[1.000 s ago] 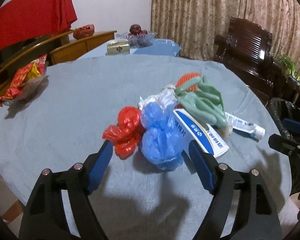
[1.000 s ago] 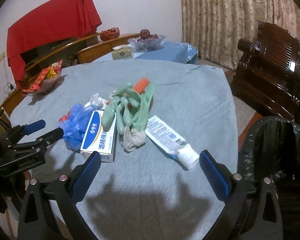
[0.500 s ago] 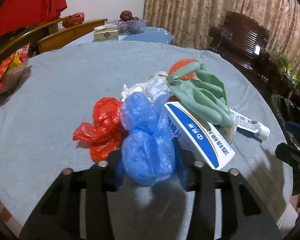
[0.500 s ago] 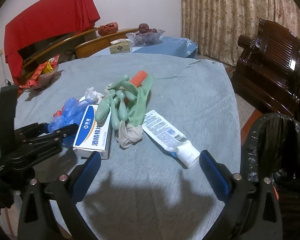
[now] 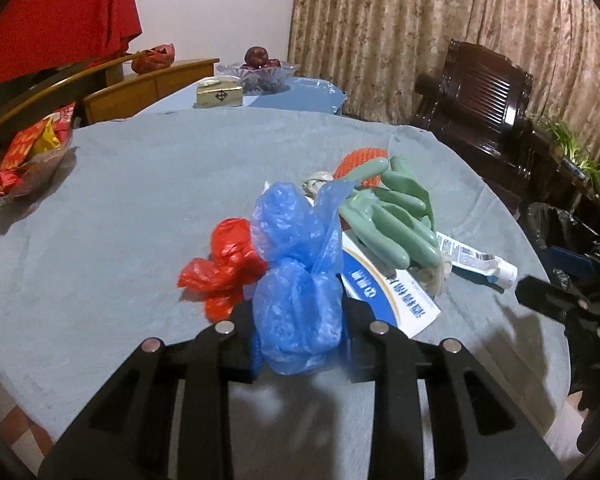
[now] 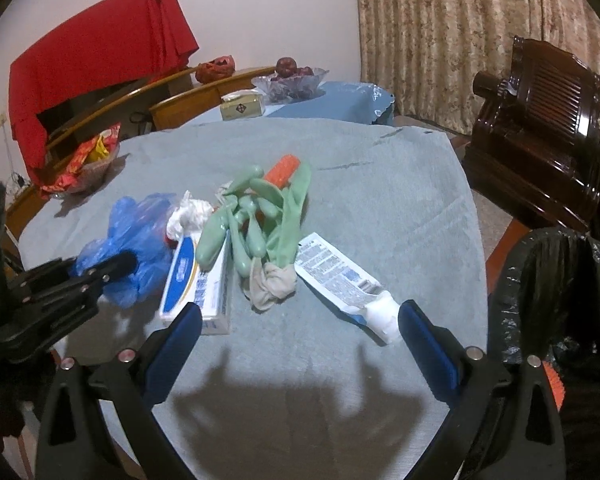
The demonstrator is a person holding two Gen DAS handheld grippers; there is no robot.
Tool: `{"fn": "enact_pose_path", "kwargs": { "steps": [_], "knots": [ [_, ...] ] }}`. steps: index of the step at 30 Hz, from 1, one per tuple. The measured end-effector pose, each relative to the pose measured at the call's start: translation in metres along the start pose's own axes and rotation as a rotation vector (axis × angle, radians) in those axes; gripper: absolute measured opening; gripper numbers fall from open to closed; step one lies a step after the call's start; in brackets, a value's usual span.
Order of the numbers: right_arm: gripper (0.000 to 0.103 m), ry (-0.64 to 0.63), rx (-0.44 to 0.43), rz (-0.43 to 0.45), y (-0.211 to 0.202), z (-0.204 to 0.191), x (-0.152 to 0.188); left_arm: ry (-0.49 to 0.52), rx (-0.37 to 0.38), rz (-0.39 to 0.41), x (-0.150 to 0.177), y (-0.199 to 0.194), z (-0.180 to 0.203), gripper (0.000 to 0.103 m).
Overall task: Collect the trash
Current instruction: 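Grasp the blue plastic bag with the left gripper and lift it, then grasp the white-and-blue alcohol pad box with the right gripper while the left holds the bag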
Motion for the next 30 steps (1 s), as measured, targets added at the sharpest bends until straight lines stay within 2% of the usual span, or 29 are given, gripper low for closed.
{"fn": "enact_pose_path", "kwargs": {
  "steps": [7, 20, 22, 26, 30],
  "knots": [
    [0.088, 0.029, -0.029, 0.002, 0.008, -0.019, -0.003, -0.020, -0.051, 0.000, 0.009, -0.016, -0.025, 0.027],
    [0.070, -0.074, -0.108, -0.051, 0.043, -0.085, 0.013, -0.058, -0.084, 0.015, 0.017, -0.029, -0.054, 0.027],
    [0.070, -0.086, -0.094, -0.064, 0.051, -0.086, 0.017, -0.063, -0.084, 0.013, 0.018, -0.030, -0.056, 0.027],
    [0.061, -0.084, -0.094, -0.098, 0.063, -0.085, 0.024, -0.068, -0.081, 0.013, 0.019, -0.031, -0.059, 0.027],
    [0.061, -0.080, -0.092, -0.133, 0.074, -0.083, 0.029, -0.075, -0.079, 0.009, 0.020, -0.030, -0.060, 0.027]
  ]
}}
Point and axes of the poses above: each gripper's, at about its wrist camera, not at the fingertips, and y roughly the way its jaws point, z to its right, x to its underside, the point moved 8 cm from there along y, roughly the way its jaws point, and after that the axes turned 5 degrees about z, right-handed, at the moved point
